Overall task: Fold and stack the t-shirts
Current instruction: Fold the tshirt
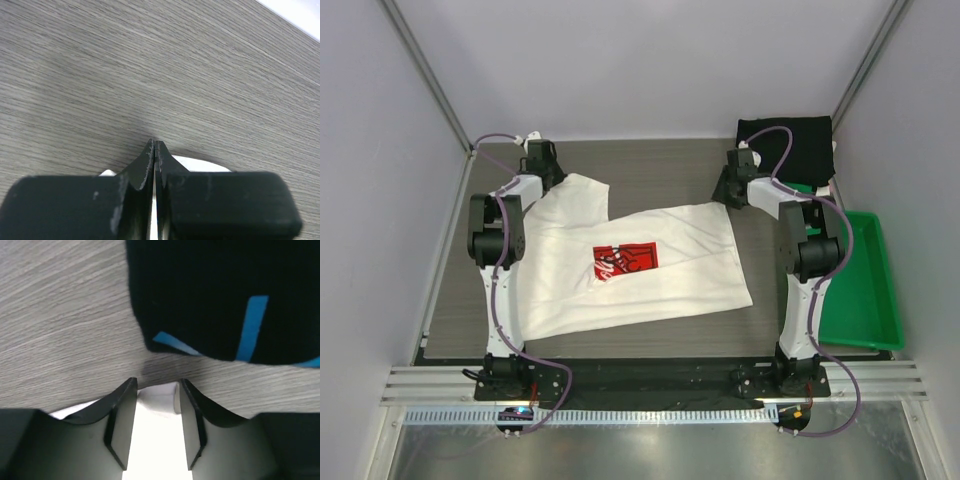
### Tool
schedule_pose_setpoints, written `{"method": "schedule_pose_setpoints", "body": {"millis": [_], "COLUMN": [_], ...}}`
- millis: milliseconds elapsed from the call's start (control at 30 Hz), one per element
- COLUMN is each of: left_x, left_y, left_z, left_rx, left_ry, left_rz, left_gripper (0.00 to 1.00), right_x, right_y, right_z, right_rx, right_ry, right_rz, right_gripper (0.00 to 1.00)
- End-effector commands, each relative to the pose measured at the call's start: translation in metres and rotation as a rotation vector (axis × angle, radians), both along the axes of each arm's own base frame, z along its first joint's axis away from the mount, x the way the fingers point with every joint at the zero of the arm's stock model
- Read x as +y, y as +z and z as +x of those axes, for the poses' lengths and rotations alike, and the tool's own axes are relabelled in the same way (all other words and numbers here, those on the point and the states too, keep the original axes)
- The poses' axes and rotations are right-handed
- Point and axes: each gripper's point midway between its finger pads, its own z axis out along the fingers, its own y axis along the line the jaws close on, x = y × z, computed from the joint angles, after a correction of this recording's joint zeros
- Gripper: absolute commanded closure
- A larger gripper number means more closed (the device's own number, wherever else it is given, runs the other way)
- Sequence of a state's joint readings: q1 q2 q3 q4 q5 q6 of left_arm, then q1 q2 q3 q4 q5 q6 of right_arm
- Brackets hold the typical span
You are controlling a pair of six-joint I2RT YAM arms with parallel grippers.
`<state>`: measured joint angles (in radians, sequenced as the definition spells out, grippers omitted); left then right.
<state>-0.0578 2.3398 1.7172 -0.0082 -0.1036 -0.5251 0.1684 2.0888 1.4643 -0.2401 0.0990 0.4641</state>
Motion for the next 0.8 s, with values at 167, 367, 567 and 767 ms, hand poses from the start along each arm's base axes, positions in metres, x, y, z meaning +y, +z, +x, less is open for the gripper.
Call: {"method": "schedule_pose_setpoints", "body": {"millis": [167,367,567,767], "left_x": [0.003,0.002,0.004,0.009], "left_y": [0.021,0.023,0.074,0.136], "left_z": [-0.001,0.003,0.001,-0.038], "left_rx": [-0.033,-0.037,-0.033,-0.039], "left_ry": [0.013,0.003,0.027,0.036], "left_rz": [0.012,0.004,-0.014,-0.001], "left_gripper": [1.00,1.00,1.00,1.00], "right_x": [0.003,0.007,0.000,-0.003], "right_y": [0.015,0.037,0.085,0.116], "right_z": [0.004,0.003,0.005,-0.002], "right_rx": [-0.049,-0.080,-0.138,-0.190], "right_ry": [0.004,0.016,0.030,0.047], "right_rz": [0.008,0.032,0.007,0.030], "right_gripper": [0.79,0.99,0.99,0.99]}}
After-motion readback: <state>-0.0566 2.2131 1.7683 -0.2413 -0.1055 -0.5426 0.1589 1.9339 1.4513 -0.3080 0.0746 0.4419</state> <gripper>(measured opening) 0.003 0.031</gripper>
